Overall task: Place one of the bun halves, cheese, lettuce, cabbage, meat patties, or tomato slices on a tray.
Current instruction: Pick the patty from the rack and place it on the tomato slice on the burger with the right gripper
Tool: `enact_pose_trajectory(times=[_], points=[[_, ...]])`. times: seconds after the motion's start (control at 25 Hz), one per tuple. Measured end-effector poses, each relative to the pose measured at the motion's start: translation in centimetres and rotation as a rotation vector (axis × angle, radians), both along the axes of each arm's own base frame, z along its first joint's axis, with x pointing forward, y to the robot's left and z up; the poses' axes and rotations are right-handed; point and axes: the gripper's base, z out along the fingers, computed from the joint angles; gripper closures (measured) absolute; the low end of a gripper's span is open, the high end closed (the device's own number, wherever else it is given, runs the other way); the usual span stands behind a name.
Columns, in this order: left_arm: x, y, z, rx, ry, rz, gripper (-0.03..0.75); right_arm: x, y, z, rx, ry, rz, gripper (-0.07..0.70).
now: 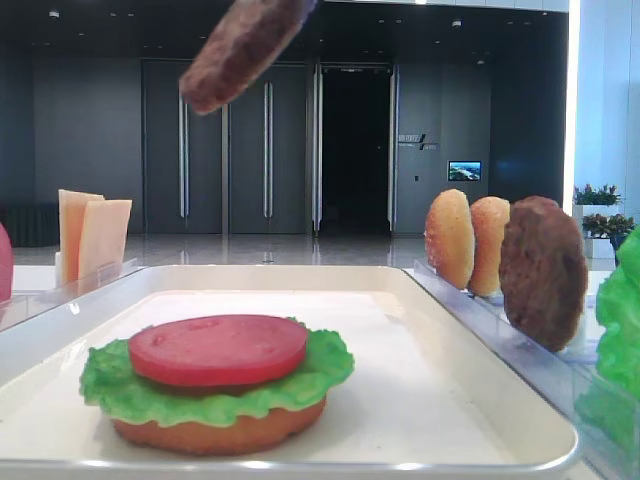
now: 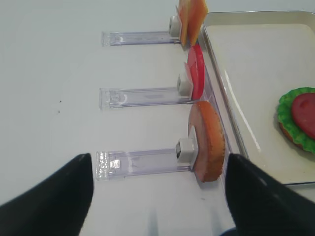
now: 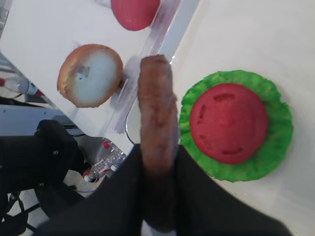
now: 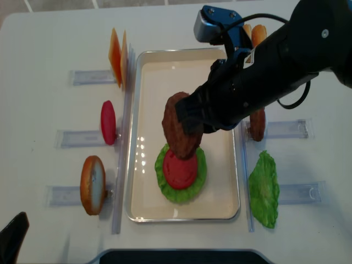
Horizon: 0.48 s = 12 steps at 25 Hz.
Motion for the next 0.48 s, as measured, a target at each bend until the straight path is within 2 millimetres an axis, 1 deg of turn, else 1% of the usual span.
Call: enact_pose_trajectory(times=[0.24,0.36,0.48], points=[[0.0,0.0,0.0,0.0,0.0,0.0,0.076,0.9,1.9,-2.8,0.052,0.043,0.106,0.5],[0.0,0.0,0.0,0.0,0.0,0.0,0.076,1.5,2.4,-4.3,0.073,0.082,0.132,0.5],[0.0,0.0,0.0,0.0,0.0,0.0,0.076,2.2,2.4,-5.4,0.076,0.101,0.14,0.5]])
